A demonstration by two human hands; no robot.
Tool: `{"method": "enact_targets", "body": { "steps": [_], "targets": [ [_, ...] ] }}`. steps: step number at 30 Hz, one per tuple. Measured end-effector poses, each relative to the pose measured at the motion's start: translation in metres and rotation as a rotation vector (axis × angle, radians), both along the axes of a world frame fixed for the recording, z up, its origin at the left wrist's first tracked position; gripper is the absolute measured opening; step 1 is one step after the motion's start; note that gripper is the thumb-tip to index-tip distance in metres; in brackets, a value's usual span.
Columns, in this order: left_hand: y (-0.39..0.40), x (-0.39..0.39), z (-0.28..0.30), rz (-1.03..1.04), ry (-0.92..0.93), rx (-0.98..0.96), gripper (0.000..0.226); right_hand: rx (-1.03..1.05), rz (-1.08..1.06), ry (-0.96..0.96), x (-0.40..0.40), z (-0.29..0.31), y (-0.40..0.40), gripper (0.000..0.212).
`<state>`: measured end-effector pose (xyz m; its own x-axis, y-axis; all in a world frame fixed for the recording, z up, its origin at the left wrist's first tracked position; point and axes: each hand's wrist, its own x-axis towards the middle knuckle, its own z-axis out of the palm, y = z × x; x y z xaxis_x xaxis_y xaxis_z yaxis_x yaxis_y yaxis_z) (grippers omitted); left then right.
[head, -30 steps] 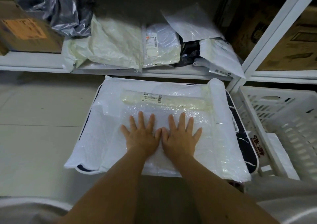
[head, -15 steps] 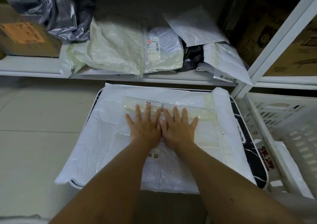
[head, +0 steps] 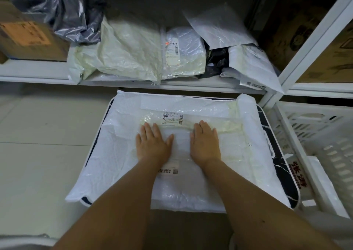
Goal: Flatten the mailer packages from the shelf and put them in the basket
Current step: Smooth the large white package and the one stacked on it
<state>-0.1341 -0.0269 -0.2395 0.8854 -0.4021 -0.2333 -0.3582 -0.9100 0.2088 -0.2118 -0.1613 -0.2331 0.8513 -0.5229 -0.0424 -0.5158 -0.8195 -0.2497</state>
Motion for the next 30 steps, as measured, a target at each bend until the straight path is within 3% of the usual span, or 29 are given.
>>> {"method": "enact_targets", "body": {
  "steps": [6, 11, 19, 26, 28, 30],
  "targets": [
    [0.008, -0.031, 0.018, -0.096, -0.081, 0.039, 0.069, -0.097, -0.083, -0.032, -0.023, 0.015, 0.020, 0.045],
    [0.013, -0.074, 0.025, -0.232, -0.158, 0.065, 0.066, -0.041, -0.209, 0.020, -0.045, 0.023, 0.075, 0.046],
    [0.058, -0.096, 0.005, -0.140, -0.009, 0.133, 0.079, -0.084, -0.069, 0.161, -0.094, -0.004, 0.069, 0.061],
    [0.065, -0.086, 0.008, -0.030, 0.089, 0.144, 0.086, -0.082, 0.012, 0.189, -0.104, 0.001, 0.055, 0.060],
    [0.063, -0.080, 0.013, 0.056, 0.125, 0.117, 0.080, -0.080, -0.056, 0.154, -0.103, 0.006, 0.051, 0.058],
    [0.057, -0.071, 0.019, 0.192, 0.145, 0.042, 0.074, -0.127, -0.292, 0.080, -0.099, 0.015, 0.046, 0.056]
  ]
}}
